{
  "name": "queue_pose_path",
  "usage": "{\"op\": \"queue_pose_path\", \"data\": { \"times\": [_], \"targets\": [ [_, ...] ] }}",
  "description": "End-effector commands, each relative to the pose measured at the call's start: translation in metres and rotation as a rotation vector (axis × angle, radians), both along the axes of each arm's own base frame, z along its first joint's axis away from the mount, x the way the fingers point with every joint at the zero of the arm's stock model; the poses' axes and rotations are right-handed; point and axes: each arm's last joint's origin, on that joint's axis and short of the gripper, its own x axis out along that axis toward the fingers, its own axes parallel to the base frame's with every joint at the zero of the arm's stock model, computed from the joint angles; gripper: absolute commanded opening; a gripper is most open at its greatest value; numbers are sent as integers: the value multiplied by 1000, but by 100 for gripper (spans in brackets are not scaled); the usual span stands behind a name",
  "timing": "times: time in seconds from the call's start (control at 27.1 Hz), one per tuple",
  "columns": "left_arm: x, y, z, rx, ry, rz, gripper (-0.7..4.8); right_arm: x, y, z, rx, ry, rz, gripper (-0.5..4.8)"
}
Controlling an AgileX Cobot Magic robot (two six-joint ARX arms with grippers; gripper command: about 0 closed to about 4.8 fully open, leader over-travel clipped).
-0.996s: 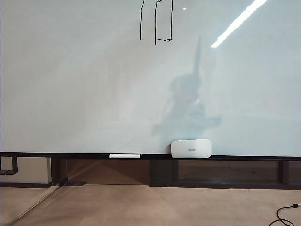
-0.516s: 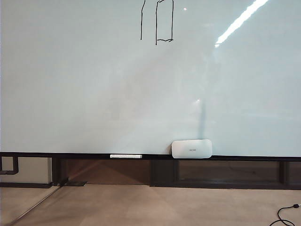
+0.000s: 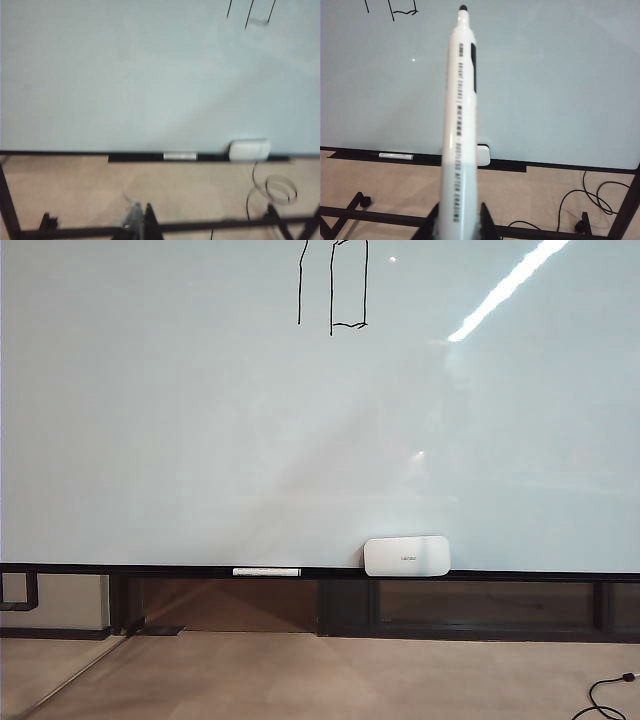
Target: Reach to the right to find the marker pen, pick it up, and write the number 10 on the whiteboard.
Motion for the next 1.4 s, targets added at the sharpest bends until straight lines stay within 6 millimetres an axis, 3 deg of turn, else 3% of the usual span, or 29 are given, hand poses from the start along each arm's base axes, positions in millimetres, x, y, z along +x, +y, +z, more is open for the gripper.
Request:
{"op": "queue_pose_path", "data": {
  "times": [0.04,0.29,0.44,0.74,1.11,1.29,1.4],
  "targets": [
    [3,0,-18,-28,10,21,-6,2,1,-5,10,-16,14,-4],
    [20,-3,-37,-93,-28,64,-6,-1,-2,-41,59,-49,-49,-4],
    [32,-5,-63,-99,28,66,-6,-3,-4,-68,58,-42,-81,-4],
    [44,-9,-84,-43,-41,38,-6,1,-2,-96,33,-30,-74,-4],
    [52,-11,-119,-4,9,16,-6,-15,-9,-107,23,-121,-78,-4],
    [50,-12,-133,35,-54,-38,-6,-25,-13,-137,34,-123,-82,-4],
    [50,-13,-136,41,-51,-40,-6,-23,-13,-144,19,-112,-95,-4]
  ]
}}
